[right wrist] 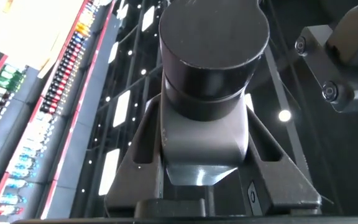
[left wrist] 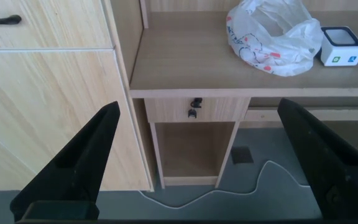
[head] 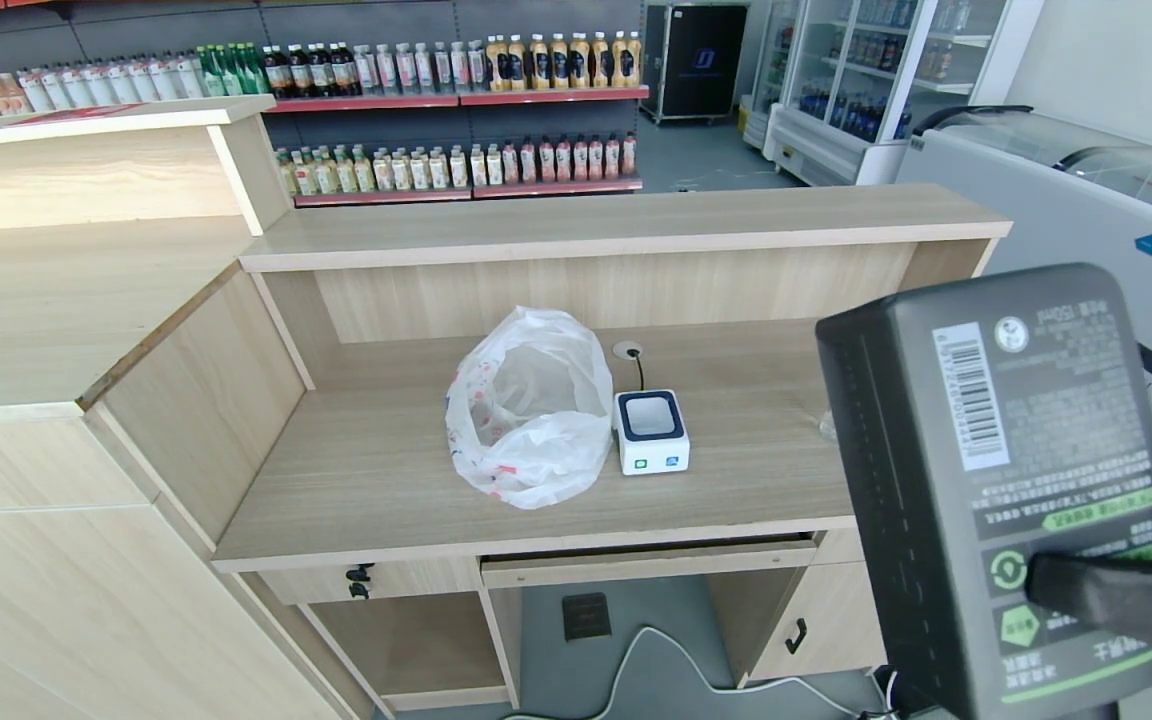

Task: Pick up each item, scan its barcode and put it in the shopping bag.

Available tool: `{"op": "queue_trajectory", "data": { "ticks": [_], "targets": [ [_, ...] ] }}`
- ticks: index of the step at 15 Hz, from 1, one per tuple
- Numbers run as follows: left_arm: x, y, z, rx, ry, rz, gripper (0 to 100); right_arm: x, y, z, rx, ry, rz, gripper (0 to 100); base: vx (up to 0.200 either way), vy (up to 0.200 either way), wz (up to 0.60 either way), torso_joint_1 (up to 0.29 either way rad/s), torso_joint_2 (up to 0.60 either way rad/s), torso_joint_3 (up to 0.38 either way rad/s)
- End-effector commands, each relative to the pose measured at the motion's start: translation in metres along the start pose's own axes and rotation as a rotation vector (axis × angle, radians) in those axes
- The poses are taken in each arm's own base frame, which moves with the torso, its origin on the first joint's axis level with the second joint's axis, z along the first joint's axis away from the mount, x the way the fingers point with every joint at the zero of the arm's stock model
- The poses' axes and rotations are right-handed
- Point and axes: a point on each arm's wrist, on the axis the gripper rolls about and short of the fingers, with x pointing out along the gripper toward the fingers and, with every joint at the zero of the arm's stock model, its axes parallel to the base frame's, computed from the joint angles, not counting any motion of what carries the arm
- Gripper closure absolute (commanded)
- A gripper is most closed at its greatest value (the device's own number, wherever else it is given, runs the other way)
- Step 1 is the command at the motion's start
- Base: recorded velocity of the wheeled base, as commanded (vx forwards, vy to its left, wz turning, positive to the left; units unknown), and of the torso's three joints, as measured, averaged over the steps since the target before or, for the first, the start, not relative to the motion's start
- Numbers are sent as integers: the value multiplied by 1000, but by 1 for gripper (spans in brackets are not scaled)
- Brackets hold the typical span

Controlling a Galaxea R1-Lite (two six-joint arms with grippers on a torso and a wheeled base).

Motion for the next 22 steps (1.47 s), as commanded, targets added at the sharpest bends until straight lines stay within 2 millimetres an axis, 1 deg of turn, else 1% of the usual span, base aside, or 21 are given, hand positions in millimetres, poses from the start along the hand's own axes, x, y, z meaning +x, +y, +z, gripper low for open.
{"op": "queue_trajectory", "data": {
  "ticks": [1,2,3,4,5,6,7,8,9,10,11,12,13,14,15,16,17,19,22],
  "targets": [
    [0,0,0,0,0,1,0,-2,2,-3,15,20,26,100,0,0,0,0,0,0],
    [0,0,0,0,0,1,0,-7,6,-11,79,83,90,100,0,0,0,0,0,0],
    [0,0,0,0,0,2,0,-16,13,-19,203,211,196,100,0,0,0,0,0,0],
    [0,0,0,0,0,1,0,-28,21,-28,399,403,291,100,0,0,0,0,0,0],
    [0,0,0,0,0,1,0,-37,24,-33,575,560,319,100,0,0,0,0,0,0],
    [0,0,0,0,0,1,0,-47,27,-40,722,736,336,100,0,0,0,0,0,0],
    [0,0,0,0,0,1,0,-64,33,-46,829,908,376,100,0,0,0,0,0,0],
    [0,0,0,0,0,2,0,-77,39,-50,961,1023,401,100,0,0,0,0,0,0],
    [0,0,0,0,0,1,0,-90,45,-45,1121,1109,449,100,0,0,0,0,0,0],
    [0,0,0,0,0,1,0,-101,46,-43,1221,1143,472,100,0,0,0,0,0,0],
    [0,0,0,0,0,2,0,-112,45,-46,1250,1193,478,100,0,0,0,0,0,0],
    [0,0,0,0,0,1,0,-128,42,-45,1236,1256,501,100,0,0,0,0,0,0],
    [0,0,0,0,0,1,0,-142,42,-41,1260,1309,529,100,0,0,0,0,0,0],
    [0,0,0,0,0,1,0,-154,44,-38,1312,1361,553,100,0,0,0,0,0,0],
    [0,0,0,0,0,1,0,-161,45,-38,1356,1415,556,100,0,0,0,0,0,0],
    [0,0,0,0,0,1,0,-170,48,-40,1490,1532,513,100,0,0,0,0,0,0],
    [0,0,0,0,0,-1,0,-175,48,-43,1611,1628,460,100,0,0,0,0,0,0],
    [0,0,0,0,0,1,0,-180,47,-50,1707,1722,410,100,0,0,0,0,0,0],
    [0,0,0,0,0,2,0,-180,47,-49,1750,1743,370,100,0,0,0,0,0,0]
  ]
}}
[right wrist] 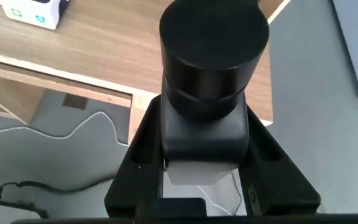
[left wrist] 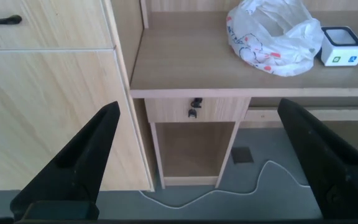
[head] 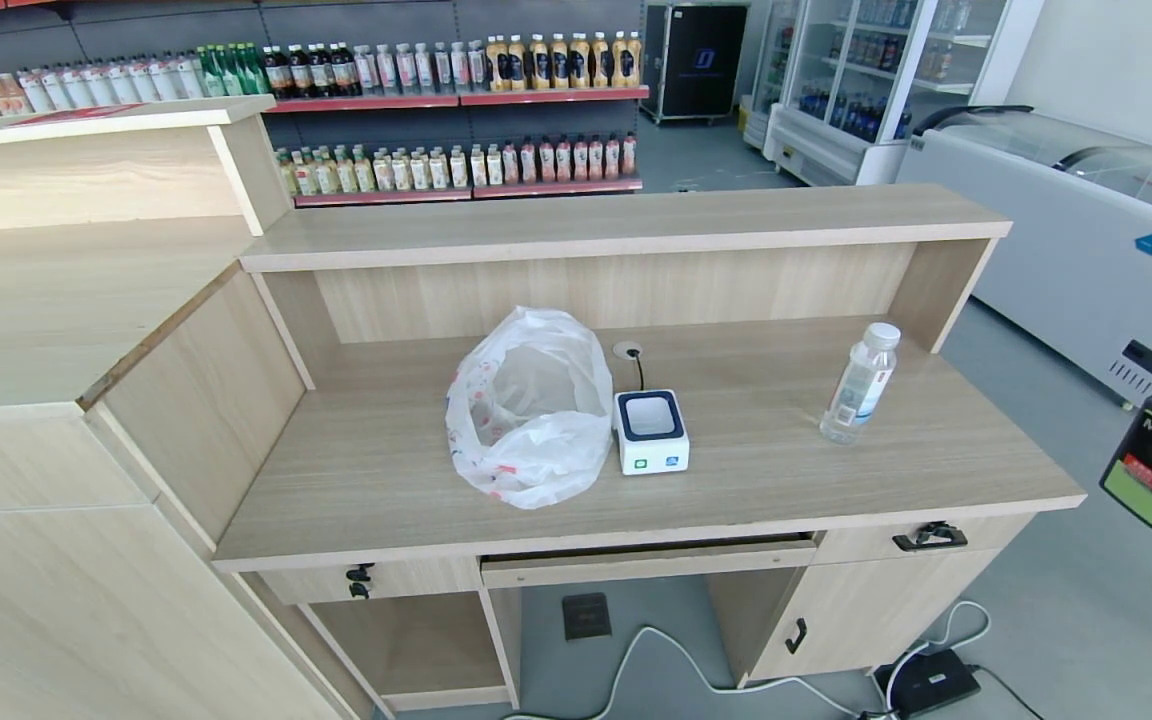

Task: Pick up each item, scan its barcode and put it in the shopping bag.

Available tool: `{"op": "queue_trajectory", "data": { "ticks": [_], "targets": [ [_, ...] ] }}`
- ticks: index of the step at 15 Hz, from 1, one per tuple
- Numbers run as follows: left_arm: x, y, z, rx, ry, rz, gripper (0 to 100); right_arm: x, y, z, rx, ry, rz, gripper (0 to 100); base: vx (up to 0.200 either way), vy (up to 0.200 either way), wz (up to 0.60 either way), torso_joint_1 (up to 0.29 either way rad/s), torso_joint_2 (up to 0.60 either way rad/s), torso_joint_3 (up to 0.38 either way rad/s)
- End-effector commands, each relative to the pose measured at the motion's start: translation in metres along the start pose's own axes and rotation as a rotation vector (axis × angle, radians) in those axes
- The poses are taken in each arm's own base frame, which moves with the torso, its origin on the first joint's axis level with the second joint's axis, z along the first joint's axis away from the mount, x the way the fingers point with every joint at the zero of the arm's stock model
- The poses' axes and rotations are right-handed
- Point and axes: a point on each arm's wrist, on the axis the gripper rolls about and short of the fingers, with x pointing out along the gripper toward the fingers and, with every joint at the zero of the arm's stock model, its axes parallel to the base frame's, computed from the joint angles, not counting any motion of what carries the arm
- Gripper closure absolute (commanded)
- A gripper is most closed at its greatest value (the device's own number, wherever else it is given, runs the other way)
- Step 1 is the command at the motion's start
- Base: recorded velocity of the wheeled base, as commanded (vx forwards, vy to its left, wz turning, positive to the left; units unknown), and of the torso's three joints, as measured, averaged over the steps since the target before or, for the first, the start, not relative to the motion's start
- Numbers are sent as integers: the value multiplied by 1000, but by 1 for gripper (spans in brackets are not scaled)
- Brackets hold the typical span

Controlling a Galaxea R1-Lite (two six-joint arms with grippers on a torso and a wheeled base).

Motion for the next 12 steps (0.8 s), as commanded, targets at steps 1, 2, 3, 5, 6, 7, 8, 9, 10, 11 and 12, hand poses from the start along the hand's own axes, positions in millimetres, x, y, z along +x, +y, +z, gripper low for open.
{"op": "queue_trajectory", "data": {
  "ticks": [1,2,3,5,6,7,8,9,10,11,12],
  "targets": [
    [0,0,0,-1,0,2,0,2,-1,-1,60,-8,17,100,0,0,600,-2,2,2],
    [0,0,0,-1,0,0,0,1,-1,2,82,-24,12,100,0,0,600,2,7,7],
    [0,0,0,-1,0,2,0,1,-2,6,126,-47,7,100,0,0,600,2,2,-2],
    [0,0,0,-1,0,-1,0,5,-2,20,213,-93,19,100,0,0,600,7,5,2],
    [0,0,0,-1,0,2,0,9,-5,26,262,-94,4,100,0,0,600,12,2,-2],
    [0,0,0,-1,0,2,0,13,-6,32,298,-103,5,100,0,0,600,2,12,2],
    [0,0,0,-1,0,0,0,19,-7,41,346,-121,25,100,0,0,600,2,2,2],
    [0,0,0,-1,0,0,0,27,-8,46,404,-131,60,100,0,0,600,2,2,2],
    [0,0,0,-1,0,0,0,34,-8,48,423,-130,84,100,0,0,0,0,0,0],
    [0,0,0,-1,0,-1,0,43,-7,52,443,-131,126,100,0,0,0,0,0,0],
    [0,0,0,-1,0,0,0,52,-6,54,518,-130,206,100,0,0,0,0,0,0]
  ]
}}
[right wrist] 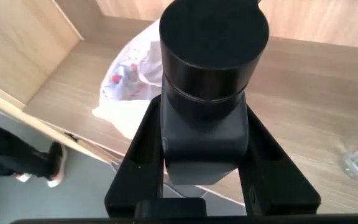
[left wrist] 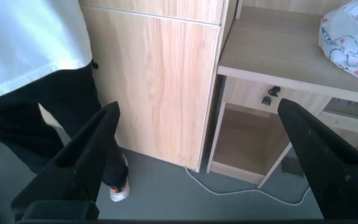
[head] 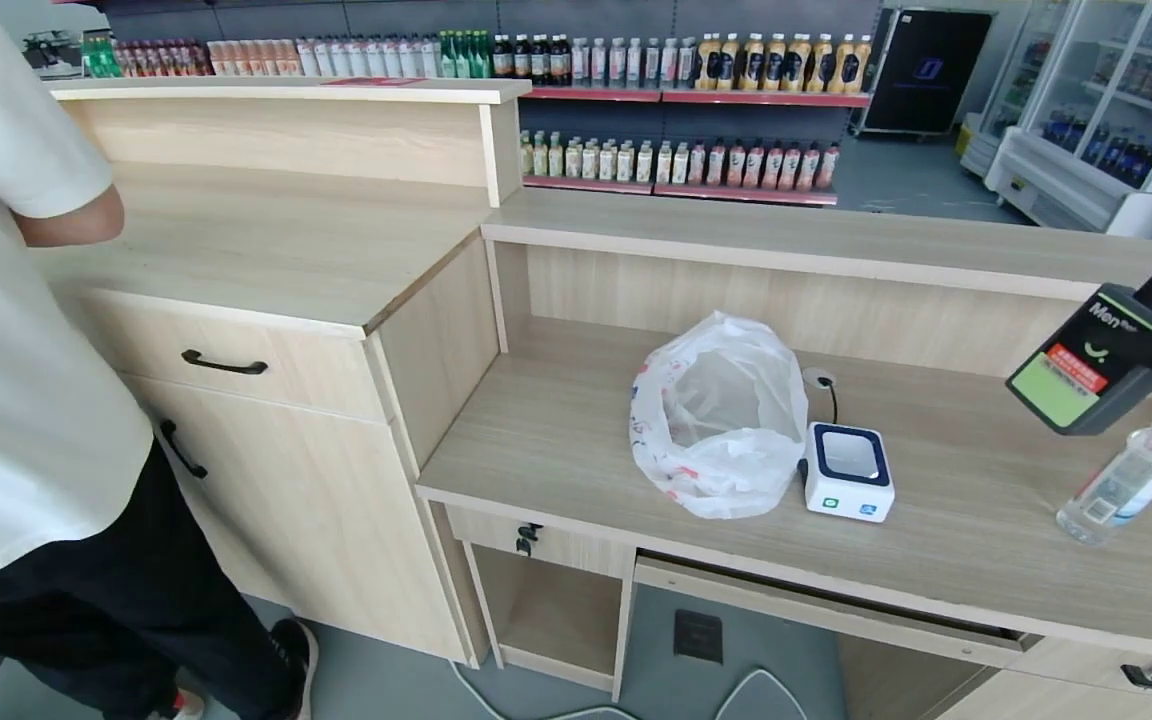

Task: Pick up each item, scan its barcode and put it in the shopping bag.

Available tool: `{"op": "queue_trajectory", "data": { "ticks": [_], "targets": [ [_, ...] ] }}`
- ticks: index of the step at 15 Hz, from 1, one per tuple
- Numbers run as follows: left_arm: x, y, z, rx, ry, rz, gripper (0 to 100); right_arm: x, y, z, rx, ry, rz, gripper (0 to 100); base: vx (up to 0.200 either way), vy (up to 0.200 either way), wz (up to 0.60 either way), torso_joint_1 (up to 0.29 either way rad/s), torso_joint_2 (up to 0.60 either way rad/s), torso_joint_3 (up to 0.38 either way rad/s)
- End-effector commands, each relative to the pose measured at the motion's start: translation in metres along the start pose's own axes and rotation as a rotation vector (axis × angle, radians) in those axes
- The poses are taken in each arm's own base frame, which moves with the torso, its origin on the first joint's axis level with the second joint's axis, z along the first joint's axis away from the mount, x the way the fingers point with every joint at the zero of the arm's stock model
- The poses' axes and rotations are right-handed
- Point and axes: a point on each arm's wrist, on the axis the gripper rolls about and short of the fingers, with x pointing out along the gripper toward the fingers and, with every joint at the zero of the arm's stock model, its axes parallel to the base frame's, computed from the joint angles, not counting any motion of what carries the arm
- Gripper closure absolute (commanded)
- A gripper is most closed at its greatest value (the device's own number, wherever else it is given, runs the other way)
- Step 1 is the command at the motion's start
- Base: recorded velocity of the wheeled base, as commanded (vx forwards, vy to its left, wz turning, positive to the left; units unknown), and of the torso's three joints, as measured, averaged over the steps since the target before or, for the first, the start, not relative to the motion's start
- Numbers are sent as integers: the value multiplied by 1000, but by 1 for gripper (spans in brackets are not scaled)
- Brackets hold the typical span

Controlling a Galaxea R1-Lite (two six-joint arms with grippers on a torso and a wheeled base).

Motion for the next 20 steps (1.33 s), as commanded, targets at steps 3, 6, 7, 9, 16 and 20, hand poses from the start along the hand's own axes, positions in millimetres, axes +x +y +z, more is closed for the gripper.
{"op": "queue_trajectory", "data": {
  "ticks": [3,6,7,9,16,20],
  "targets": [
    [0,0,0,0,0,0,0,50,-15,0,230,16,161,100,0,0,0,0,0,0],
    [0,0,0,0,0,0,0,81,-32,-7,324,47,160,100,0,0,0,0,0,0],
    [0,0,0,0,0,0,0,99,-41,-5,396,36,165,100,0,0,0,0,0,0],
    [0,0,0,0,0,0,0,117,-49,-5,479,6,182,100,0,0,0,0,0,0],
    [0,0,0,0,0,2,0,164,-52,-54,547,111,208,100,0,0,0,0,0,0],
    [0,0,0,0,0,2,0,179,-53,-75,511,142,214,100,0,0,0,0,0,0]
  ]
}}
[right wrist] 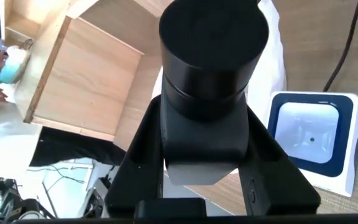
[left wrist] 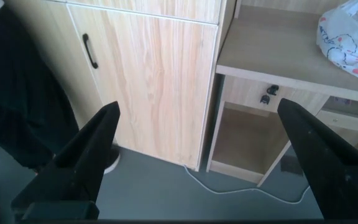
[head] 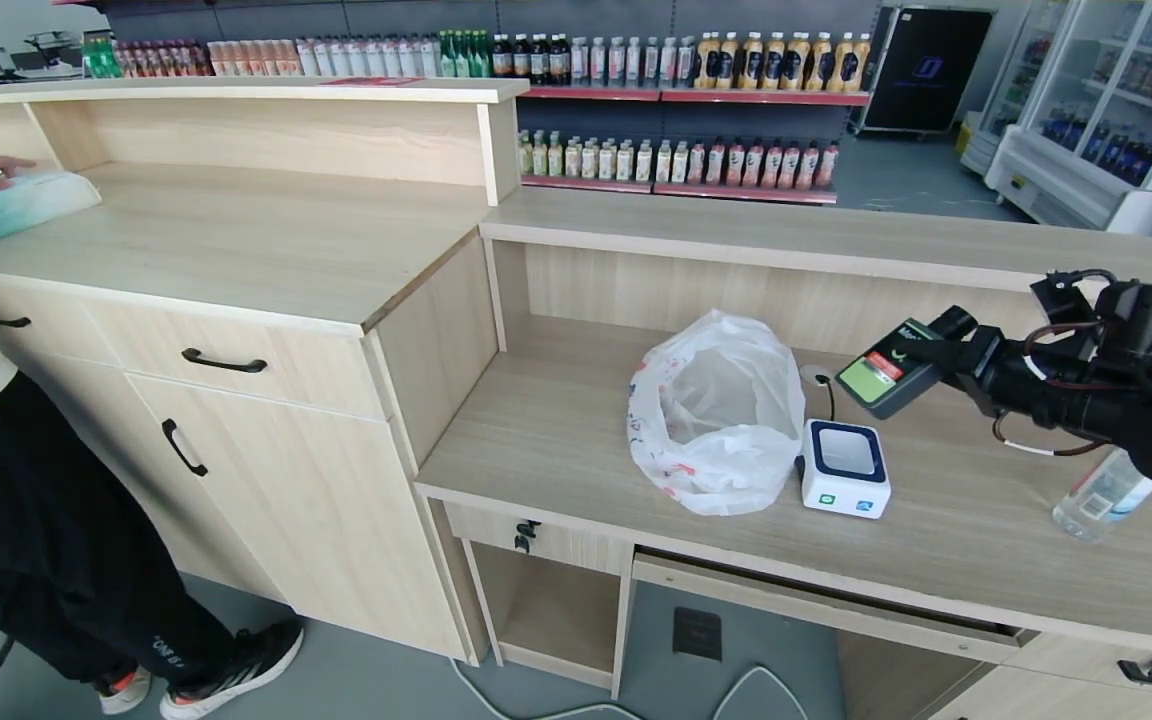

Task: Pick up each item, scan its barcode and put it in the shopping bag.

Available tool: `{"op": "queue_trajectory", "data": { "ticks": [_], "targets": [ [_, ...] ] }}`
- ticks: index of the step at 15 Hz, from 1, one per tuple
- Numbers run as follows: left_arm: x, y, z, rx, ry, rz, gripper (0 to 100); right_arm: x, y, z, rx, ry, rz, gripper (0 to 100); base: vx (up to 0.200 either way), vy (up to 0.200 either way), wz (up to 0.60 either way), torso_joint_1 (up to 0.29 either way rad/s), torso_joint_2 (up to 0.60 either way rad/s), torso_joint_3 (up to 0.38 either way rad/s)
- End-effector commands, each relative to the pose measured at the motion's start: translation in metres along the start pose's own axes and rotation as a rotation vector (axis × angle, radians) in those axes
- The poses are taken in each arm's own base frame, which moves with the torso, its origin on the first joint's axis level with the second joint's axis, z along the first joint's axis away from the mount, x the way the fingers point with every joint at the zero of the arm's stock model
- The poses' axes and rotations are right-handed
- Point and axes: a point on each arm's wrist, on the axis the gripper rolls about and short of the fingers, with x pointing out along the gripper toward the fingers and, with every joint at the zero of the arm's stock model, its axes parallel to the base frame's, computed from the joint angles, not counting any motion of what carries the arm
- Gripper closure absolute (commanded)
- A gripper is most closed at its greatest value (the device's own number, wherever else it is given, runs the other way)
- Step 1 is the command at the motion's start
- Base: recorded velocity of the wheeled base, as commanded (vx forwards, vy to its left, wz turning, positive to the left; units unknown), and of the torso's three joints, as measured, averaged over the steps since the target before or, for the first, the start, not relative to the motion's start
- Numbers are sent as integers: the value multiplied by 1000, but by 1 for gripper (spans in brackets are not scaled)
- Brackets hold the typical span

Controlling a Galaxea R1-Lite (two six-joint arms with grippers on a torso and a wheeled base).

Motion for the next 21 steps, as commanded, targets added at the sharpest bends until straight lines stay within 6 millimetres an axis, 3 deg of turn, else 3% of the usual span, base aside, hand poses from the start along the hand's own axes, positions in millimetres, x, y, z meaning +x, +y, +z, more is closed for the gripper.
{"op": "queue_trajectory", "data": {
  "ticks": [1,8,14,21],
  "targets": [
    [0,0,0,0,0,0,0,6,-12,-12,17,37,-21,100,0,0,0,0,0,0],
    [0,0,0,0,0,-1,0,12,-33,-25,-52,67,-64,100,0,0,0,0,0,0],
    [0,0,0,0,0,0,0,12,-39,-26,-51,69,-73,100,0,0,0,0,0,0],
    [0,0,0,0,0,0,0,32,-51,-39,-57,82,-54,100,0,0,0,0,0,0]
  ]
}}
